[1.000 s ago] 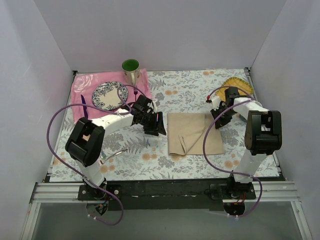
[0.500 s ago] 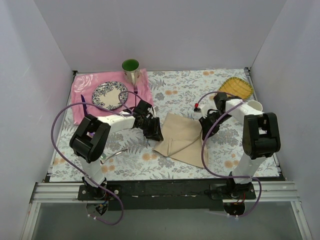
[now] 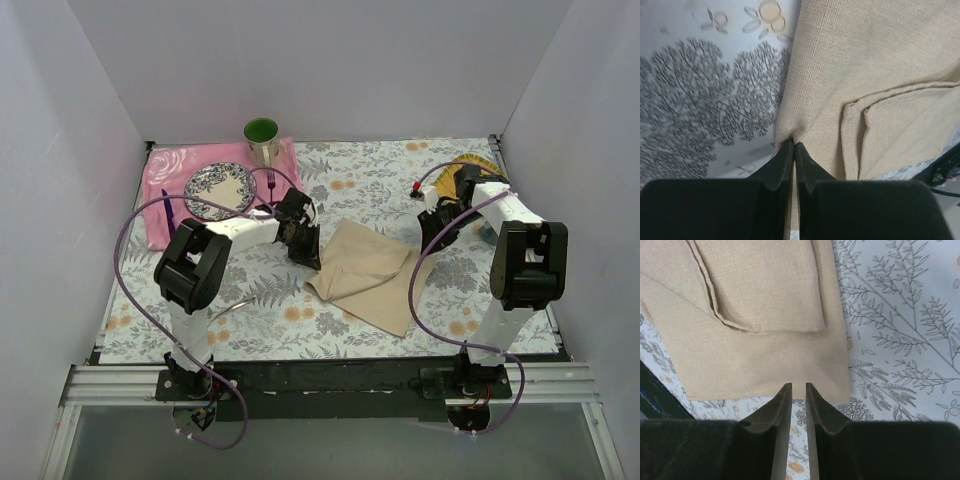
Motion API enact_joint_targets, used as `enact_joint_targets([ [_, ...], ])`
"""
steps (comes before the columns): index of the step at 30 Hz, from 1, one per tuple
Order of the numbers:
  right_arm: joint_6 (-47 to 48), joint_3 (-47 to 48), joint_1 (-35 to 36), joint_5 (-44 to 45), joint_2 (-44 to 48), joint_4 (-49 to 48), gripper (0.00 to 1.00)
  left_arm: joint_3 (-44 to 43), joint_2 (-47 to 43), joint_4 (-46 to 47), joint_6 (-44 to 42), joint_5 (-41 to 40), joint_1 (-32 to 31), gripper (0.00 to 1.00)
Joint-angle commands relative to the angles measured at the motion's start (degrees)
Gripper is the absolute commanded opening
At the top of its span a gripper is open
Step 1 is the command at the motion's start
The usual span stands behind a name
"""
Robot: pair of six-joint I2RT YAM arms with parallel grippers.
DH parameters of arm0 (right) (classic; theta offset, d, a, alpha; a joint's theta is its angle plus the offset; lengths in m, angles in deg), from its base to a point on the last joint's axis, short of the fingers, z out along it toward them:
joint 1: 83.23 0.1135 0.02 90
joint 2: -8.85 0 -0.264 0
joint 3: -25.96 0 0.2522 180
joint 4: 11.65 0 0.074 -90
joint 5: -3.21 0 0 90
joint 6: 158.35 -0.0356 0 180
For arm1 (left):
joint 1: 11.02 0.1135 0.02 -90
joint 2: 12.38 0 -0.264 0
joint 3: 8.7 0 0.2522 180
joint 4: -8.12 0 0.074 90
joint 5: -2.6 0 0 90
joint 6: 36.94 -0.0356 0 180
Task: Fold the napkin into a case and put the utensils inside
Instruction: Rotate the rectangle-folded napkin at the center of the board.
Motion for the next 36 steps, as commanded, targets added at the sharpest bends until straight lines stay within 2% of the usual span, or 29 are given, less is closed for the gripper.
enact_joint_targets([
  [1,-2.0,3.9,0.1,2.6,-2.2,-2.8,0.26,-7.5,6.3,-2.1,-10.0,-9.6,2.4,0.0],
  [4,-3.3,5.7,0.1,3.6,-4.3,-4.2,0.32,-15.4,11.6,-2.8,-18.4,-12.9,3.9,0.0],
  [6,-4.2,7.0,0.1,2.6,-5.8,-3.7,0.39,-19.8,13.7,-3.2,-23.3,-8.9,6.7,0.0],
  [7,-4.6,8.2,0.0,2.1,-6.4,-3.1,0.41,-24.9,15.4,-5.6,-25.1,-4.7,7.9,0.1],
  [8,-5.1,8.7,0.1,1.8,-7.4,-2.0,0.46,-26.9,15.5,-6.9,-26.6,5.1,8.9,0.21],
  [10,-5.5,8.9,0.1,0.5,-7.9,-1.4,0.49,-29.0,14.8,-7.9,-28.5,12.0,11.7,0.39],
  [11,-5.5,7.9,0.1,-0.1,-8.0,-1.4,0.5,-28.7,12.8,-7.8,-28.8,17.1,12.4,0.51],
  [15,-5.7,5.1,0.7,-2.7,-8.5,-1.7,0.48,-22.5,6.2,-3.7,-28.0,24.0,14.9,0.65],
  [18,-5.5,1.5,1.3,-2.3,-8.6,-2.7,0.41,-17.7,1.0,-3.0,-27.6,25.5,15.1,0.67],
  [20,-4.9,-0.1,1.5,-2.2,-8.8,-3.2,0.31,-13.7,-1.3,-2.5,-26.4,25.6,15.1,0.67],
  [24,-3.7,-3.8,2.6,-2.9,-8.7,-3.4,0.24,-7.3,-6.1,-1.5,-23.5,25.5,15.8,0.66],
  [28,-2.5,-7.2,5.5,-5.2,-7.2,-3.1,0.21,-1.2,-11.6,1.1,-18.2,26.2,17.6,0.65],
  [33,-0.2,-12.7,12.8,-10.1,-3.0,-2.7,0.21,4.5,-16.8,5.0,-20.8,24.9,18.4,0.66],
  [36,1.2,-12.8,13.9,-12.8,-0.5,0.7,0.34,4.4,-17.3,5.4,-26.8,25.8,18.7,0.66],
])
